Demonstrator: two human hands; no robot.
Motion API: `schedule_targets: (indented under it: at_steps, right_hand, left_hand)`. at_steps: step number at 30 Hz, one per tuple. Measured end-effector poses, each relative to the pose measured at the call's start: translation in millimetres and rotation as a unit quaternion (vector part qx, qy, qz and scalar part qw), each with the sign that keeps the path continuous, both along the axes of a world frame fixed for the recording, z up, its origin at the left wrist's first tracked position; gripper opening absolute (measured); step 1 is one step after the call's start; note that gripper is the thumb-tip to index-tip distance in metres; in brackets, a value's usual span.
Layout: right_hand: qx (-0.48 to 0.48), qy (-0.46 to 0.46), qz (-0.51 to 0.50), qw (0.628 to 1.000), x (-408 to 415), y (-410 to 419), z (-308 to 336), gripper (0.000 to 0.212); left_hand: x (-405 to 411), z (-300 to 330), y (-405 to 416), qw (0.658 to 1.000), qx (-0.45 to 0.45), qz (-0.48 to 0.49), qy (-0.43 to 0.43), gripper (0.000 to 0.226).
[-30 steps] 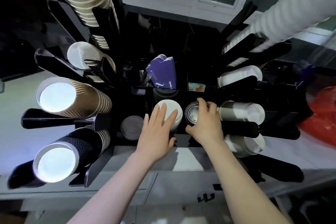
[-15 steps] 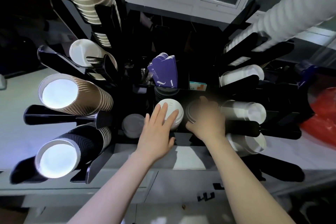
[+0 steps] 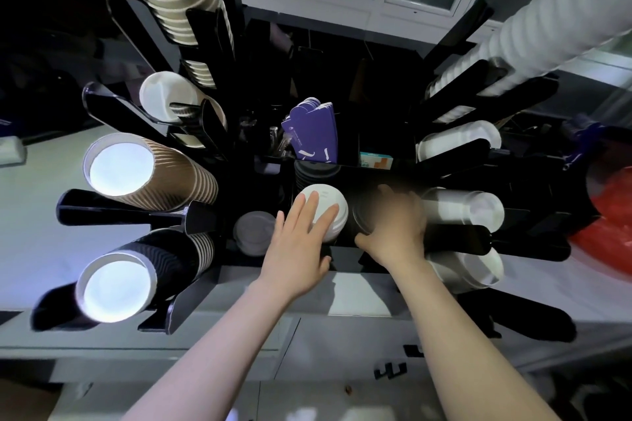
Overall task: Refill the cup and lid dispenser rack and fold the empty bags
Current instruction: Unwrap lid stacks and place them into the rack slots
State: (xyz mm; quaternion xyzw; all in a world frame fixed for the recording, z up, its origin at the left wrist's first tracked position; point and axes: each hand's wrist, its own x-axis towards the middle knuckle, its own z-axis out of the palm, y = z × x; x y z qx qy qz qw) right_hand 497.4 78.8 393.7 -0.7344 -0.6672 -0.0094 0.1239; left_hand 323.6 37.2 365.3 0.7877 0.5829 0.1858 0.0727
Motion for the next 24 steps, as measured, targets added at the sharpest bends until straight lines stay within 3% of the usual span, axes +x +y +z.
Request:
schedule_targets:
  at_steps: [14, 19, 20, 22, 24]
  right_hand:
    - [-0.179, -0.113, -0.028, 0.977, -5.6, 17.5, 6.4, 0.090]
    - [-0.233, -0.033, -0.006, 0.972, -3.0, 19.0, 31.3, 0.099]
    - [-0.228, -0.012, 0.015, 0.973, -0.2, 17.4, 38.1, 0.091]
    - [-0.192, 0.024, 0.070, 0.979, 7.3, 11.4, 47.3, 0.055]
    - [-0.176, 0.046, 0.109, 0.977, 9.5, -1.1, 48.8, 0.047]
  left_hand:
    - [-1.5, 2.4, 0.6, 1.000, -0.003, -0.002, 0.005, 0.084]
    - [-2.5, 3.2, 1.0, 1.000, -0.008, -0.004, 0.001, 0.085]
    - [-2.7, 3.0, 1.1, 1.000, -0.009, -0.005, 0.002, 0.085]
    - [-2.5, 2.4, 1.6, 1.000, -0.012, -0.007, 0.002, 0.085]
    - [-2.0, 2.3, 2.7, 1.000, -0.014, -0.005, -0.005, 0.085]
